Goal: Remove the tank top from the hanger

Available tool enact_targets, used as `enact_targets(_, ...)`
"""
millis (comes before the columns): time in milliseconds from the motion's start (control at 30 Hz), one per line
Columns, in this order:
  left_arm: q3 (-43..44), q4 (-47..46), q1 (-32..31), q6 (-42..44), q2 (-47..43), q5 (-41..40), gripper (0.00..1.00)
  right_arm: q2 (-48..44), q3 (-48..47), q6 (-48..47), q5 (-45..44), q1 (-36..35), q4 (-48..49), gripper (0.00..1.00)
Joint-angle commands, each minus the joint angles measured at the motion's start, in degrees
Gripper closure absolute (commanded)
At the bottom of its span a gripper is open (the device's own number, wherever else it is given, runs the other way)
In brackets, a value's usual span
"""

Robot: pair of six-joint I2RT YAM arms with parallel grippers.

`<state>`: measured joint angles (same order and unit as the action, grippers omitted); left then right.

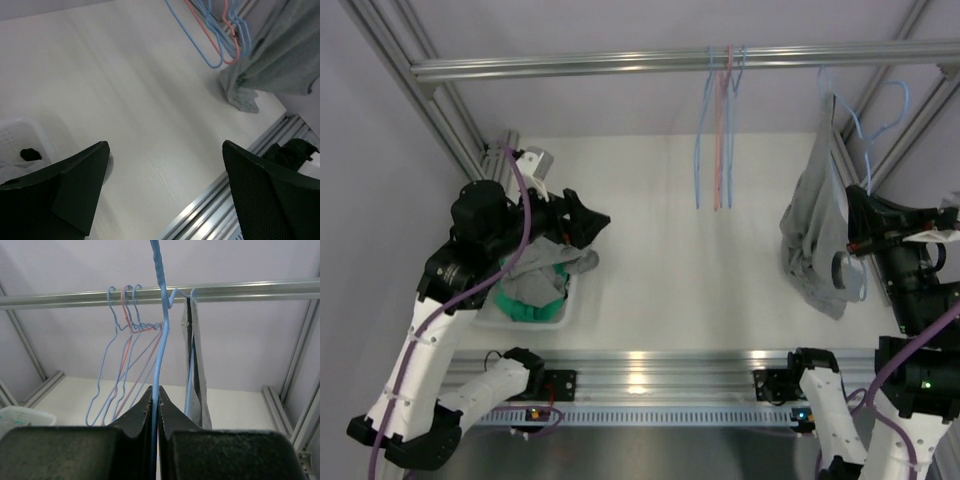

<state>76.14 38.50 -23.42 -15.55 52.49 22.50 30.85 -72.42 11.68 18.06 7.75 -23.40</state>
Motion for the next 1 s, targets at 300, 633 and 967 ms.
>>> enact_targets(300,-11.4,2.0,-0.3,-8.9,-12.7,-47.7,0.10,0.6,-5.8,-4.0,-2.2,-4.9,-7.5,1.00)
enact_targets(633,-5.0,-6.3,-0.3,-2.0,-10.0,-4.9,0.01,-0.8,-16.2,-3.2,-1.6,-4.9,-19.7,1.00)
enact_targets(967,5.8,-23.6,-17.1,-2.2,7.9,9.8,0.01,-1.0,-28.5,-1.2,3.5,-6.6,-30.6,1.00)
